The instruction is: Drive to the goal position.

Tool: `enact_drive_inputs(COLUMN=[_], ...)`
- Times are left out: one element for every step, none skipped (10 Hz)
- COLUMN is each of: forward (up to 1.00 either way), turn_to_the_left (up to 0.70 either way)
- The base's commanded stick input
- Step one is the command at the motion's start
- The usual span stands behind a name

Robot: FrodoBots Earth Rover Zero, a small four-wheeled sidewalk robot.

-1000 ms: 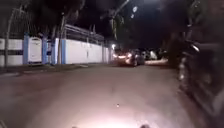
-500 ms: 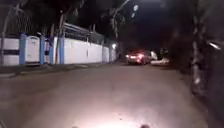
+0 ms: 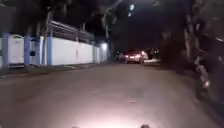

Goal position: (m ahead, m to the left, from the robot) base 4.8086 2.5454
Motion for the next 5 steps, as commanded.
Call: enact_drive_inputs(forward=[0.70, 0.70, 0.70, 0.70, 0.70], turn_to_the_left=[-0.27, -0.23, 0.00, 0.00, 0.00])
